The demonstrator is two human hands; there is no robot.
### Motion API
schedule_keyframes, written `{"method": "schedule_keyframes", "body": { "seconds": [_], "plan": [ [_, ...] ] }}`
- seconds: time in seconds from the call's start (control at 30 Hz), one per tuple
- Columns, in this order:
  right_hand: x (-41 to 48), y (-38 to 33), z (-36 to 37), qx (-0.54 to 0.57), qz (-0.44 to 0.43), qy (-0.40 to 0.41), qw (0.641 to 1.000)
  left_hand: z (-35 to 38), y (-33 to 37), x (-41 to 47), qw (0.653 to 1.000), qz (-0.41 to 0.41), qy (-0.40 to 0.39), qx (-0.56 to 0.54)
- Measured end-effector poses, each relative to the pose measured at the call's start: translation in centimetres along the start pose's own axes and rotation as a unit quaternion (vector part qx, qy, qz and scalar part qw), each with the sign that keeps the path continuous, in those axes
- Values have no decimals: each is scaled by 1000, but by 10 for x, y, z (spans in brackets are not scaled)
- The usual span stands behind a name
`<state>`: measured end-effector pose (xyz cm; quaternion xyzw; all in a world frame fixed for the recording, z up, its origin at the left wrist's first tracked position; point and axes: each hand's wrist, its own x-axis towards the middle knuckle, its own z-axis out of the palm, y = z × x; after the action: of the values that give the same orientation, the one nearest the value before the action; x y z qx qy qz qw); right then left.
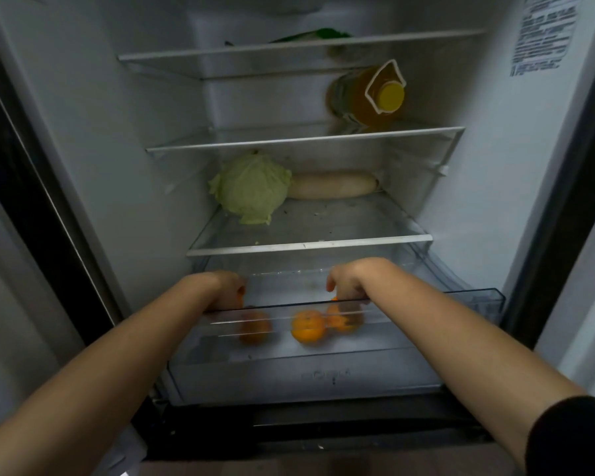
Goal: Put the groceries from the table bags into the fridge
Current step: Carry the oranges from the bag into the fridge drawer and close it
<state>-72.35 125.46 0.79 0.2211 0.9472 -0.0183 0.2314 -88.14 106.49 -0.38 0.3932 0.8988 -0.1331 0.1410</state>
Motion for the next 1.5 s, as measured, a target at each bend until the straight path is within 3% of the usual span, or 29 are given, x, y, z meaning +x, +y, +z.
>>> {"method": "schedule_keyframes", "body": {
  "seconds": [0.1, 0.17, 0.23, 0.37, 0.5, 0.6, 0.73, 0.9, 1.07, 1.2, 1.5],
  "plan": [
    [-3, 0, 1, 69, -20, 31, 997, 2, -4, 4, 1000, 2, -21, -10],
    [-8, 1, -2, 106, -45, 96, 989, 2, -2, 1, 998, 0, -34, -51],
    [-11, 2, -5, 127, -65, 159, 977, -2, 1, -7, 996, -1, 1, -85],
    [-22, 3, -8, 161, -85, 254, 950, -11, 2, -38, 965, -13, 229, -124],
    [-31, -1, -6, 195, -88, 372, 903, -2, 6, -77, 855, -52, 494, -149],
    [-33, -15, -5, 222, -101, 429, 870, 12, 14, -102, 807, -81, 570, -134],
    [-44, -43, -2, 240, -133, 491, 827, 34, 21, -131, 789, -111, 602, -54],
    [-74, -84, 24, 212, -169, 616, 740, 61, 22, -192, 753, -115, 647, -25],
    [-122, -153, 68, 215, -225, 653, 691, 109, 11, -298, 751, -98, 653, -15],
    [-183, -238, 115, 243, -287, 672, 638, 177, -4, -406, 747, -142, 648, 25],
    [-336, -462, 226, 224, -464, 549, 658, 332, -86, -691, 723, -418, 548, 46]
  ]
}}
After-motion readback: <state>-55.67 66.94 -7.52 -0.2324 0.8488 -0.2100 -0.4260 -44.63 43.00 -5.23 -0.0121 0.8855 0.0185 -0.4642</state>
